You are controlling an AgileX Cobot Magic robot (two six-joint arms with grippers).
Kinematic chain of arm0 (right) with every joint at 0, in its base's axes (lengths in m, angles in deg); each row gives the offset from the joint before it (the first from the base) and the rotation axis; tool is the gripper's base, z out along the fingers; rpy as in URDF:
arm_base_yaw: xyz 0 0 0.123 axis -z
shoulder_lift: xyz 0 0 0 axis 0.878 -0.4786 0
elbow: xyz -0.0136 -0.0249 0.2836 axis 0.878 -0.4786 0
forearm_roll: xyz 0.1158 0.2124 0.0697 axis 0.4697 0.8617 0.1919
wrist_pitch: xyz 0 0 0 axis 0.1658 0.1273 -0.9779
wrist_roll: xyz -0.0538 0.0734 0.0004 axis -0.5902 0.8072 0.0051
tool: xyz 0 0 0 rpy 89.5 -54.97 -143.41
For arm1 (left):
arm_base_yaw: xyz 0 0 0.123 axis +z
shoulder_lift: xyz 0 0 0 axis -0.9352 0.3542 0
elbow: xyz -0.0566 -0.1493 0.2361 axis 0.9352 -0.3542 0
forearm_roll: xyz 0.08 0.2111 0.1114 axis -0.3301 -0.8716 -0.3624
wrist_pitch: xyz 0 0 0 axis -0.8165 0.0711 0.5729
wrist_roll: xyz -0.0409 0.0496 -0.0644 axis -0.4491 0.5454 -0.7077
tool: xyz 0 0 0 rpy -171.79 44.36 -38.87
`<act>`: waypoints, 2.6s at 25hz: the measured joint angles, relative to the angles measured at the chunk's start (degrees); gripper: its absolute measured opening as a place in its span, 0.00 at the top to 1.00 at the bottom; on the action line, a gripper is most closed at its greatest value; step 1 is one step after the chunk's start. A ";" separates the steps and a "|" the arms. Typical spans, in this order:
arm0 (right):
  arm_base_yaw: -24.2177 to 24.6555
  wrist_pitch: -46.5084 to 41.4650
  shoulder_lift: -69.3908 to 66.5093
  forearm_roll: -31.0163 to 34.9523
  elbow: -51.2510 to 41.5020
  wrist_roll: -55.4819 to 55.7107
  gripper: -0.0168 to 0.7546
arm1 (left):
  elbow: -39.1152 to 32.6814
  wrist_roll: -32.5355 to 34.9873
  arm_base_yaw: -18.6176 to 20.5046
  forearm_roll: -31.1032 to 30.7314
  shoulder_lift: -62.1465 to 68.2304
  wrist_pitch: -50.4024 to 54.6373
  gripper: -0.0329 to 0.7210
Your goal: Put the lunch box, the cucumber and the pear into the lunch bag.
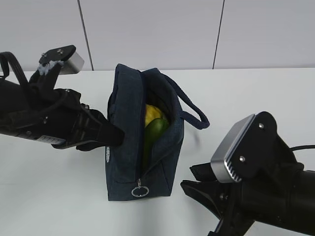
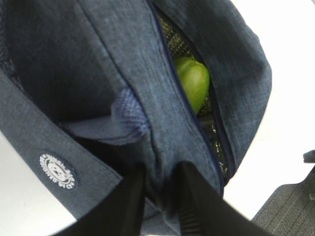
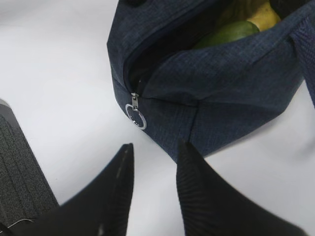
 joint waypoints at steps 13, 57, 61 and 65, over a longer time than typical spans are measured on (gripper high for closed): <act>0.00 0.39 0.02 -2.04 -0.70 1.40 0.66 | 0.00 0.00 0.00 2.14 0.05 0.07 0.95; -0.03 23.40 -26.16 -3.44 2.99 -5.93 0.57 | 0.00 0.18 0.00 -4.56 -3.16 0.32 0.95; -0.03 23.40 -27.05 -0.97 3.63 -7.98 0.57 | 0.00 0.18 0.00 -4.60 -3.16 0.32 0.95; -0.03 23.40 -27.42 1.68 3.83 -10.41 0.57 | 0.00 0.18 0.00 -4.60 -3.16 0.32 0.95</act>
